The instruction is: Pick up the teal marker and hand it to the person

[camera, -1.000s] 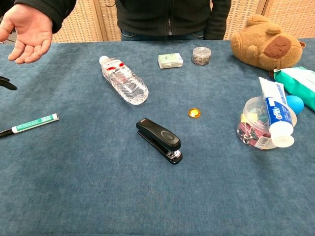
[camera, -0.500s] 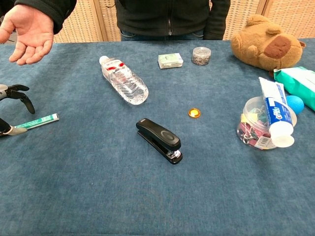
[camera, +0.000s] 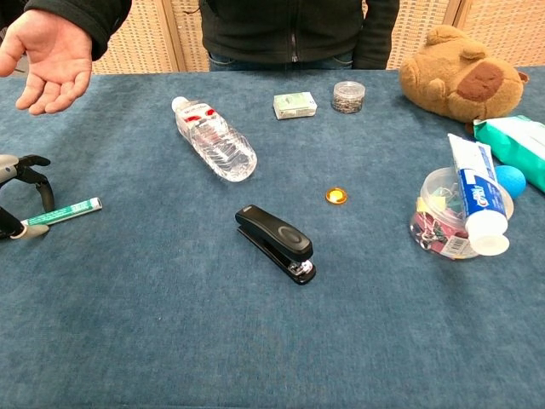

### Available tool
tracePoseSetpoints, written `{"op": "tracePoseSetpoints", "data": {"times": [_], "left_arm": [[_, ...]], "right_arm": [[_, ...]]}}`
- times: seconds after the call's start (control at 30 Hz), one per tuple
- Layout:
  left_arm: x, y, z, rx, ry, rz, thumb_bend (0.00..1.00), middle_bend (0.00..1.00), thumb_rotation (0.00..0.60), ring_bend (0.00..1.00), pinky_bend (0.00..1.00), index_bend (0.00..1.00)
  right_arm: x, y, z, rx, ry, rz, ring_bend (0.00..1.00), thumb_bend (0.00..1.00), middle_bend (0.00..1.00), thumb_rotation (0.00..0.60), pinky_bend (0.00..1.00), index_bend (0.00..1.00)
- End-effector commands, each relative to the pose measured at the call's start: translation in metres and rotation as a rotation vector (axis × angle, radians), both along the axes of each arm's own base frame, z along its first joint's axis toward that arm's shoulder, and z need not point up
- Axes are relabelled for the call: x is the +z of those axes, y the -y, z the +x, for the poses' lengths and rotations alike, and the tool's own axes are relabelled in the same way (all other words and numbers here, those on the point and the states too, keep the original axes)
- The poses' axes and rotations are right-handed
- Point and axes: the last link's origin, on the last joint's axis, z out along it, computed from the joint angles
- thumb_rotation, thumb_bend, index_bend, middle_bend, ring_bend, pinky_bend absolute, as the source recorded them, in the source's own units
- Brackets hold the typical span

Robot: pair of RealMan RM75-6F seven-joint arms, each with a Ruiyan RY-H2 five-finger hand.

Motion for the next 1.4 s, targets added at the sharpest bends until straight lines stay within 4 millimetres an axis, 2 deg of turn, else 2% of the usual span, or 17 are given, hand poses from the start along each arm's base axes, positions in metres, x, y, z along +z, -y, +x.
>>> {"op": "tracePoseSetpoints", "data": {"times": [0.03,0.3,0.57,0.83,1.1,1.2,1.4], "left_arm": [[-0.002,0.000,-0.002,0.006,-0.015,-0.008,0.30,0.00,0.600,0.00,0.00,0.57],[0.000,-0.001,-0.004,0.009,-0.029,0.000,0.33,0.00,0.600,0.00,0.00,0.63],[0.019,0.007,-0.005,-0.039,-0.039,0.020,0.33,0.00,0.600,0.00,0.00,0.64],[0.048,0.030,-0.021,-0.103,-0.097,0.014,0.34,0.00,0.600,0.00,0.00,0.65],[0.078,0.072,-0.043,-0.199,-0.178,0.004,0.35,0.00,0.600,0.00,0.00,0.65],[0.089,0.081,-0.043,-0.233,-0.133,0.041,0.35,0.00,0.600,0.00,0.00,0.66],[0.121,0.090,-0.026,-0.325,-0.001,0.174,0.34,0.00,0.600,0.00,0.00,0.67]], "right_arm": [[0.001,0.000,0.000,0.003,0.013,0.009,0.00,0.00,0.00,0.600,0.00,0.03],[0.001,-0.001,0.001,0.008,0.026,0.011,0.00,0.00,0.00,0.600,0.00,0.03],[0.001,-0.001,0.001,0.010,0.030,0.013,0.00,0.00,0.00,0.600,0.00,0.03],[0.001,-0.001,0.001,0.011,0.034,0.013,0.00,0.00,0.00,0.600,0.00,0.03],[0.000,-0.002,0.003,0.013,0.029,0.018,0.00,0.00,0.00,0.600,0.00,0.03],[-0.001,-0.002,0.003,0.013,0.028,0.021,0.00,0.00,0.00,0.600,0.00,0.03],[-0.002,-0.002,0.004,0.014,0.026,0.023,0.00,0.00,0.00,0.600,0.00,0.03]]}}
